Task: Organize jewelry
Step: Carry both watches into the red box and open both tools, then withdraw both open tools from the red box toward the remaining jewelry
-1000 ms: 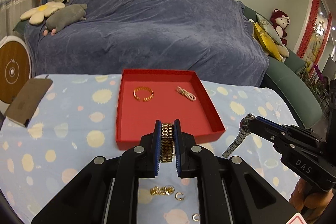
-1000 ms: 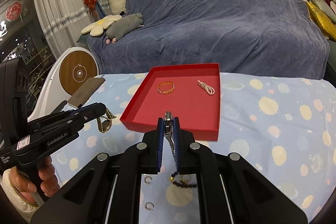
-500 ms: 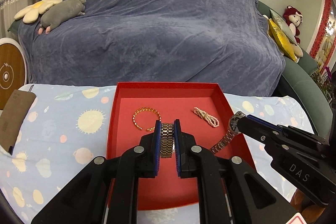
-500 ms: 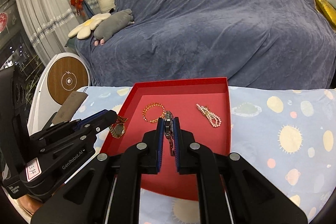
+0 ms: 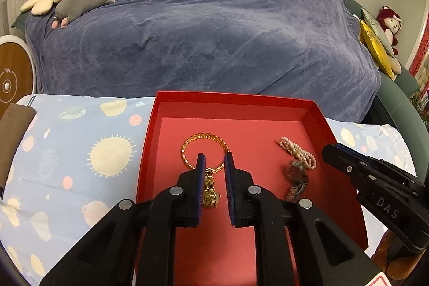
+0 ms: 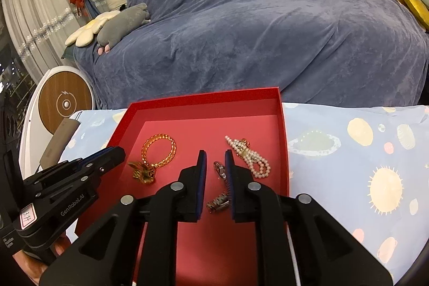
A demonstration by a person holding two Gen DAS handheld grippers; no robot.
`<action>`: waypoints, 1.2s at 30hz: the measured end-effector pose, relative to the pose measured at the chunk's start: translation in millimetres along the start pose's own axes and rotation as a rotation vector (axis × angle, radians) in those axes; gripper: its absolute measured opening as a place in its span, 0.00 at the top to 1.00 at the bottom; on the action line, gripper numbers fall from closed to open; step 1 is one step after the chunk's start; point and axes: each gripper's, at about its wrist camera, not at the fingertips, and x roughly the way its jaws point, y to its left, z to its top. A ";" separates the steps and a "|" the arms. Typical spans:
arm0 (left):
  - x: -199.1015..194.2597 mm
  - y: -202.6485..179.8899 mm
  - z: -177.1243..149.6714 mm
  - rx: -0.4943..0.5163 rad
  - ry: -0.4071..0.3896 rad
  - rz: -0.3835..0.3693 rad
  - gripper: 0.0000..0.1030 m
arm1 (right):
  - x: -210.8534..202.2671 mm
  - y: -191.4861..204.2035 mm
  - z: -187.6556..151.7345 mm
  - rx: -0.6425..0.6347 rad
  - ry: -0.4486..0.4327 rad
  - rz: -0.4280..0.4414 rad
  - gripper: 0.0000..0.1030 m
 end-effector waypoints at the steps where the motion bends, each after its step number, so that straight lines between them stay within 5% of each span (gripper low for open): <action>1: -2.5 0.8 1.2 -0.002 -0.005 0.006 0.72 | -4.6 -0.5 0.8 0.004 -0.010 0.001 0.74; 14: -99.3 -3.0 -16.8 0.038 -0.091 0.049 0.35 | -120.6 9.8 -34.5 -0.063 -0.075 -0.007 0.54; 25: -142.7 -2.7 -109.1 0.006 -0.008 0.059 0.29 | -177.6 14.2 -117.8 -0.076 -0.048 -0.015 0.48; 36: -143.2 -1.4 -172.6 0.001 0.036 0.062 0.29 | -170.4 11.0 -174.3 -0.101 0.022 -0.041 0.48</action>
